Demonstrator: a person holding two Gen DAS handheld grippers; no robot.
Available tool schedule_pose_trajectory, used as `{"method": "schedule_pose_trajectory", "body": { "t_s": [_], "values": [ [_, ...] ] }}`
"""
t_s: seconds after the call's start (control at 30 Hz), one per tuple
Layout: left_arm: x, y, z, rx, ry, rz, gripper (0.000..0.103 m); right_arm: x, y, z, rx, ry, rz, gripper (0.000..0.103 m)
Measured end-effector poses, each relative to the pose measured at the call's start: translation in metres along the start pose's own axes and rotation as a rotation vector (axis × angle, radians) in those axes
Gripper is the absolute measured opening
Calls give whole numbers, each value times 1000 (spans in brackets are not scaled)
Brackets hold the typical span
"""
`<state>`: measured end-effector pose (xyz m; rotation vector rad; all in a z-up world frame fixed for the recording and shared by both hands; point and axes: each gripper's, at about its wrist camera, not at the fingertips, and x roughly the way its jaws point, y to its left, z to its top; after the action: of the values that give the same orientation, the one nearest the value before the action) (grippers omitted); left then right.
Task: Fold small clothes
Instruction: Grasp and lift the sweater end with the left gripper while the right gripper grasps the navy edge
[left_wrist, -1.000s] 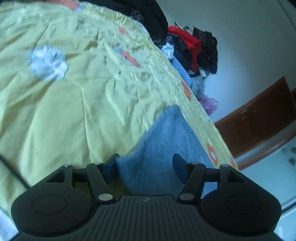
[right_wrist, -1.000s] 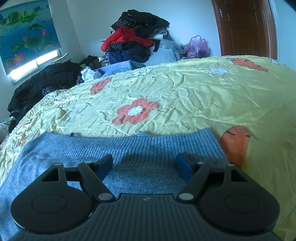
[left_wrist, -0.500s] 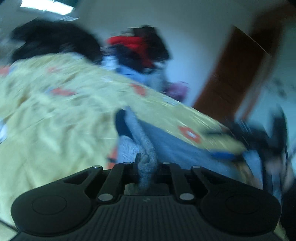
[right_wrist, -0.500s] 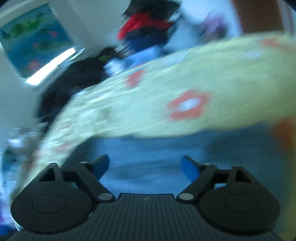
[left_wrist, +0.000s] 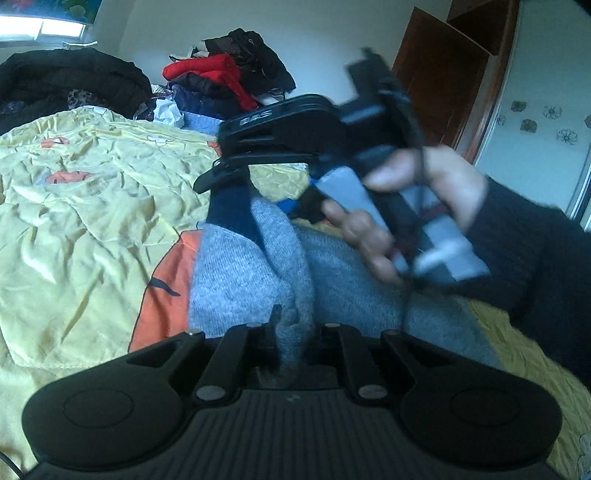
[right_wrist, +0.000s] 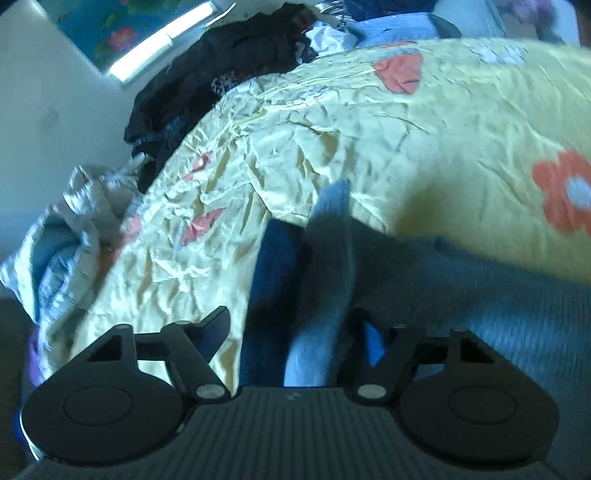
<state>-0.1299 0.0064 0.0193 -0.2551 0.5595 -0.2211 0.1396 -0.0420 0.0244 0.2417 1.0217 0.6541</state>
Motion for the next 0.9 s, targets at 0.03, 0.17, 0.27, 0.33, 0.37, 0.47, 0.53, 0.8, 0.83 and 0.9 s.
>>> {"method": "schedule_pose_trajectory", "body": {
  "t_s": [0.03, 0.17, 0.27, 0.33, 0.37, 0.47, 0.53, 0.8, 0.83, 0.9],
  "values": [
    [0, -1, 0, 2, 2, 1, 9, 4, 0, 3, -12, 11, -25, 66],
    [-1, -1, 5, -1, 6, -7, 9, 7, -11, 2, -56, 30, -15, 26],
    [-2, -9, 10, -20, 15, -64, 10, -20, -17, -4, -109, -24, 9, 24],
    [3, -24, 14, -17, 30, -122, 10, -46, -29, -6, -120, -46, 16, 23],
    [6, -34, 14, -8, 37, -154, 10, -62, -37, -5, -122, -57, 9, 23],
    [21, -73, 15, 2, 70, -269, 9, -105, -66, -9, -116, -82, -35, 22],
    [31, -97, 11, 0, 99, -327, 9, -131, -90, -13, -95, -92, -77, 22],
    [79, -166, -20, 61, 216, -389, 9, -180, -180, -53, 26, -110, -211, 22],
    [84, -167, -22, 65, 225, -382, 9, -179, -187, -59, 42, -115, -206, 22],
    [90, -169, -26, 78, 234, -366, 9, -177, -196, -67, 56, -131, -196, 22]
  ]
}}
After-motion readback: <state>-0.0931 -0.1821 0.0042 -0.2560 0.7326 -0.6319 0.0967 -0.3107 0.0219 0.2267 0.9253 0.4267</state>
